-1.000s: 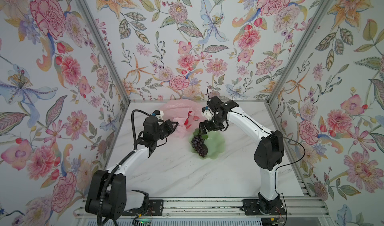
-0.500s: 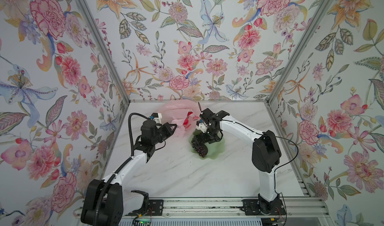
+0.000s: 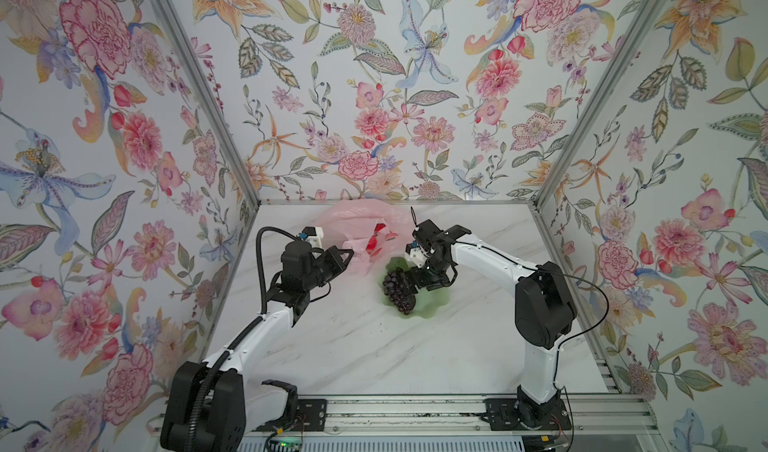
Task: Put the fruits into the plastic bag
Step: 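Lower the right gripper into the dish toward the purple grapes, then close the right gripper on the purple grape bunch in the dish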
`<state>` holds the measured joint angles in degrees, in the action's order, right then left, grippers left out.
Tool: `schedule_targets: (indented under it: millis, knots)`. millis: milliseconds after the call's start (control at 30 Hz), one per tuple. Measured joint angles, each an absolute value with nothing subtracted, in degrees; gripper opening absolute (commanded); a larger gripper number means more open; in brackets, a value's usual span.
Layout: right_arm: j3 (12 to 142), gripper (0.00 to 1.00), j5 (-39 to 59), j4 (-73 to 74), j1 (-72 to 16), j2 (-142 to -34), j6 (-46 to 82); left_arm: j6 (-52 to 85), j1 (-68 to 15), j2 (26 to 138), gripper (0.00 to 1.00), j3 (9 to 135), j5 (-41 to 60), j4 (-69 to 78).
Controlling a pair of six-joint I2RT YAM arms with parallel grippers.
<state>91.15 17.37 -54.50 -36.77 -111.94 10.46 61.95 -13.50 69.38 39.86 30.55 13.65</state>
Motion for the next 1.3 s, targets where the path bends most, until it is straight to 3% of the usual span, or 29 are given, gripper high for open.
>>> schedule_targets:
  millis: [267,800,933,1300]
  knots:
    - [98.6,0.89,18.7,-53.7,-43.1,-113.8,11.9,61.9,-13.5,69.4,0.00,39.9,30.6,13.3]
    - [109.7,0.85,13.8,-57.8,-42.6,-125.1,14.0,60.2,-12.5,67.1,0.00,39.8,30.6,10.6]
    - [110.4,0.79,12.8,-58.7,-42.5,-126.5,14.3,60.2,-12.2,67.1,0.00,39.7,30.6,10.0]
    - [110.4,0.44,12.4,-59.9,-42.4,-128.0,14.9,60.2,-12.1,67.1,0.00,39.6,30.9,9.9]
